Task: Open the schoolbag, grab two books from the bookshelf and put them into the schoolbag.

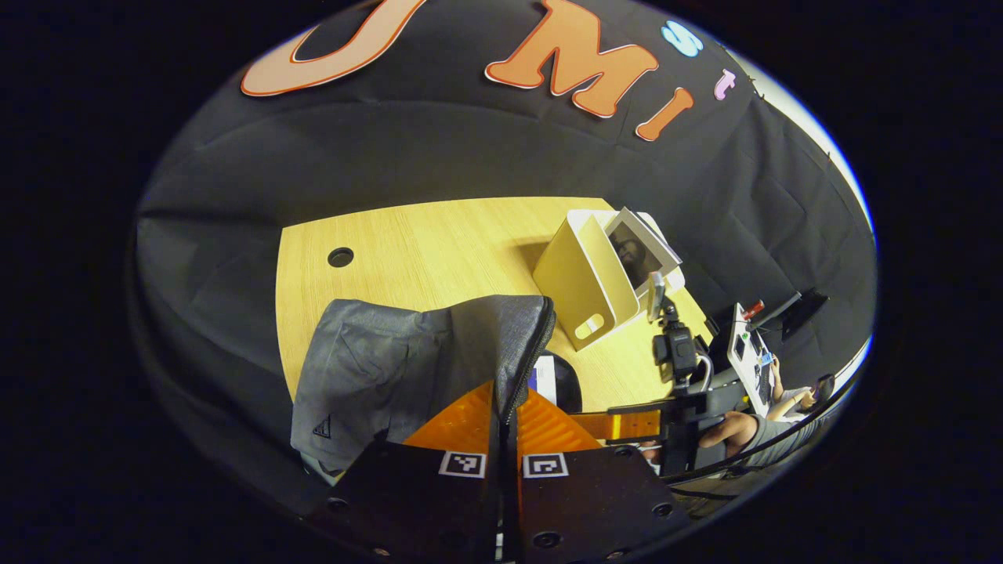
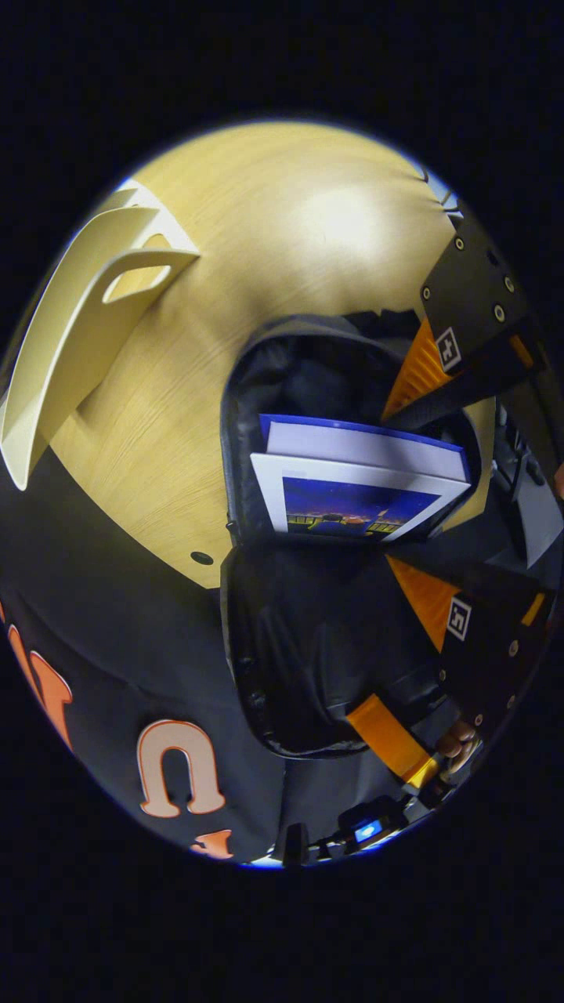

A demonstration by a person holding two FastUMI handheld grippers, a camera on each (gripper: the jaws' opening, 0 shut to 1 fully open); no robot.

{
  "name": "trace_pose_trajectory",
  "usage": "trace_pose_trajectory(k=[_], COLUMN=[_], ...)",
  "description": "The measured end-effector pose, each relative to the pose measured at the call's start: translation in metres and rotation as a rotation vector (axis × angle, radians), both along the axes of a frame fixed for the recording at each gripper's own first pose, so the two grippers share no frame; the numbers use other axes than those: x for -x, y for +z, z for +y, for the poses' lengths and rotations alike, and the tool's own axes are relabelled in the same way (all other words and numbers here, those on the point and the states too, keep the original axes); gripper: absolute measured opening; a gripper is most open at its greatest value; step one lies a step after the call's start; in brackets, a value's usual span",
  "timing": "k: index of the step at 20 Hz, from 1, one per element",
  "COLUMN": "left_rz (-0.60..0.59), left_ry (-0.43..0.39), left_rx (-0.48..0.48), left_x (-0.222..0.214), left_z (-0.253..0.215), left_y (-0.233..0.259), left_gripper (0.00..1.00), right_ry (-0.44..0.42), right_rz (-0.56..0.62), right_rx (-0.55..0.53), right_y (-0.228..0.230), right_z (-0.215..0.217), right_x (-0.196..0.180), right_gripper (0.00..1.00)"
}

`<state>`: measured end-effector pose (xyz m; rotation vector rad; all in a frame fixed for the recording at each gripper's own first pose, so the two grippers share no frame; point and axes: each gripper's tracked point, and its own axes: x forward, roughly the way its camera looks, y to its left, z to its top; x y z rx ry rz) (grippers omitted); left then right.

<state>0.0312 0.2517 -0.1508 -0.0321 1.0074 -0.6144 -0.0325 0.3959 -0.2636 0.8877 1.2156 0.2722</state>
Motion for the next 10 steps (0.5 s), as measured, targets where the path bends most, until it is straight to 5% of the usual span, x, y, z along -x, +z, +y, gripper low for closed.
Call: trace_pose_trajectory(k=[10], left_rz=[0.012], left_ry=[0.055], left_rx=[-0.033], left_x=[0.01], left_z=[0.001], left_y=[-0.011], left_gripper=[0.04], right_ry=[0.064], right_rz=[-0.069], right_rx=[0.206], right_y=[0.037], right_z=[-0.132], right_x=[-0.002], right_gripper=[0.97])
